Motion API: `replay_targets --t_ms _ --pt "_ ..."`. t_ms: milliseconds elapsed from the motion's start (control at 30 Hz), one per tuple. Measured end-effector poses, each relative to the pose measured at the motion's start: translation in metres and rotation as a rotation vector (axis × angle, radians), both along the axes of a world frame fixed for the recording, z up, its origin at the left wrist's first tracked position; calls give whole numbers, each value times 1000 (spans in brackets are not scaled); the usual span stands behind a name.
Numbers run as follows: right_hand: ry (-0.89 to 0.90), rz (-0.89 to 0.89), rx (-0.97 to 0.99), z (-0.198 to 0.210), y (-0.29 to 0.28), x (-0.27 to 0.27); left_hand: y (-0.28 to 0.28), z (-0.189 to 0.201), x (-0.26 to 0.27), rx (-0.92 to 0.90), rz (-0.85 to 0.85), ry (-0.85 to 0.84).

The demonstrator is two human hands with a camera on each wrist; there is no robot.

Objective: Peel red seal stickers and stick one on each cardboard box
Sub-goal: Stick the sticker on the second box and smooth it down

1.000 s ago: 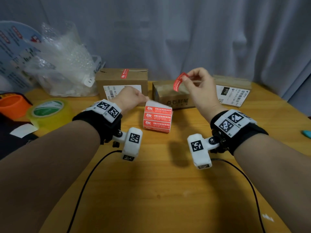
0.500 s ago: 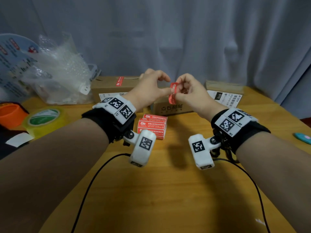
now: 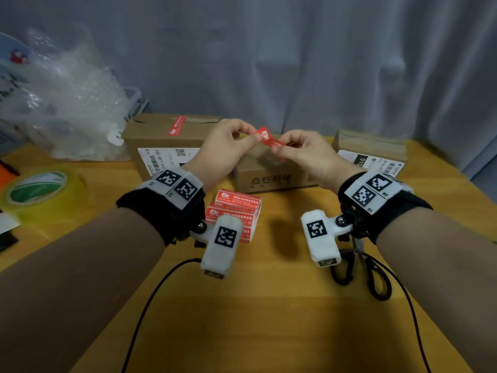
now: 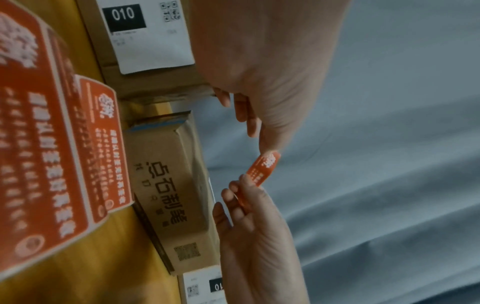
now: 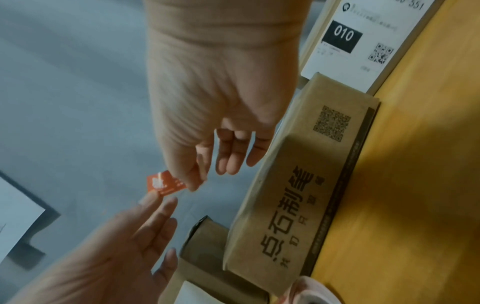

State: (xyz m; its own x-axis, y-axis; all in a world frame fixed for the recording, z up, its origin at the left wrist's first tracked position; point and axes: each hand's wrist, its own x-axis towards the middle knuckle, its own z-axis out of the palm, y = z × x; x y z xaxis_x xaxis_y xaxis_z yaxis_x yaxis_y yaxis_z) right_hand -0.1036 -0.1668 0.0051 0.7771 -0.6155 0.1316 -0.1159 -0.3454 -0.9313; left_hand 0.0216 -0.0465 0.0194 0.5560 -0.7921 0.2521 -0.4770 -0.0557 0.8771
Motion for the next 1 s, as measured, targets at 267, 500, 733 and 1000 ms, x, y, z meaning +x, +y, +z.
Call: replay_targets --t_ms 267,500,733,1000 --pt "-215 -146 235 1 -26 12 -10 -1 12 -141 22 210" --pt "-79 -12 299 -2 -3 7 -13 -1 4 -238 -48 261" --pt "-292 -232 341 -4 11 3 -3 2 -1 -280 -26 312" --pt "-274 -389 106 7 0 0 -6 2 3 107 -44 -40"
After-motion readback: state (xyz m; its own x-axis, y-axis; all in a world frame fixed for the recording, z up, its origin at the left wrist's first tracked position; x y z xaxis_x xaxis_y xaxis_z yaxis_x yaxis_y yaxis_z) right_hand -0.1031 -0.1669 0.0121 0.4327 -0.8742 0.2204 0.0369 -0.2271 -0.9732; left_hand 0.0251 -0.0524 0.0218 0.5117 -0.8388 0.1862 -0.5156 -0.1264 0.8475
